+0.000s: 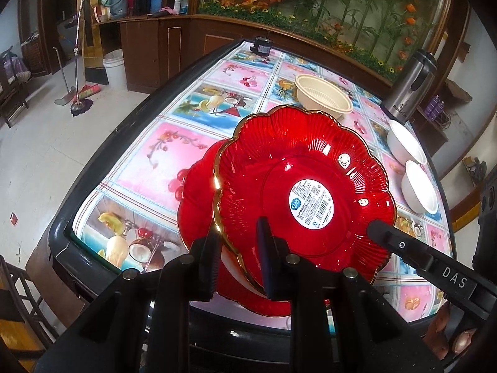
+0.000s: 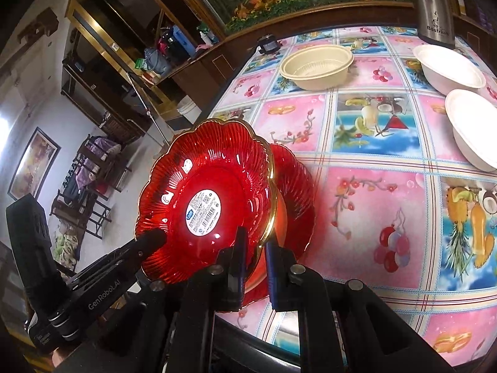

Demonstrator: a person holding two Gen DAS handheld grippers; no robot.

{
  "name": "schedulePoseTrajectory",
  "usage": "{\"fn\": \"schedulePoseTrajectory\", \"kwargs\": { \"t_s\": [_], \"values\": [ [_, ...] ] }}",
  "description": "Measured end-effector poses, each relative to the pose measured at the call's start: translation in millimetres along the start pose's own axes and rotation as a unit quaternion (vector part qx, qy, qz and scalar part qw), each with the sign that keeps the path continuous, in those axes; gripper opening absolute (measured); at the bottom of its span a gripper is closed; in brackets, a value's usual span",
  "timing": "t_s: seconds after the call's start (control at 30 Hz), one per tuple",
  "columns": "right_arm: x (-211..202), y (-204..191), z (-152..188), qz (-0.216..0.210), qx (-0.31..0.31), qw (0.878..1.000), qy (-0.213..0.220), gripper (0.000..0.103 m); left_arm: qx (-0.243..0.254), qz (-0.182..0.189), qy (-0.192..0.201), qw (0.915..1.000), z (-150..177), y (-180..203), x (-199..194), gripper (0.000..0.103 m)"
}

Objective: Organize plates and bowls

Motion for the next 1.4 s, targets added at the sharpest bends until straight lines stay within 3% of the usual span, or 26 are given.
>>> {"fn": "schedulePoseTrajectory", "kwargs": {
  "t_s": [1.4],
  "values": [
    [20.2,1.0,7.4,0.009,0.003,1.0,-0.028,0.011,-0.003,-0.011,-0.014,0.9998,11.5,-8.6,10.2,0.02]
  ]
}}
Point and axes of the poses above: each gripper's, at about its wrist camera, not at the fingertips, and x roughly the way its jaws point, y to its right, z to its underside, the point moved 10 cm from there along x, roughly the way its jaws point, and after that the axes turned 15 degrees about z, right-handed, at the moved point
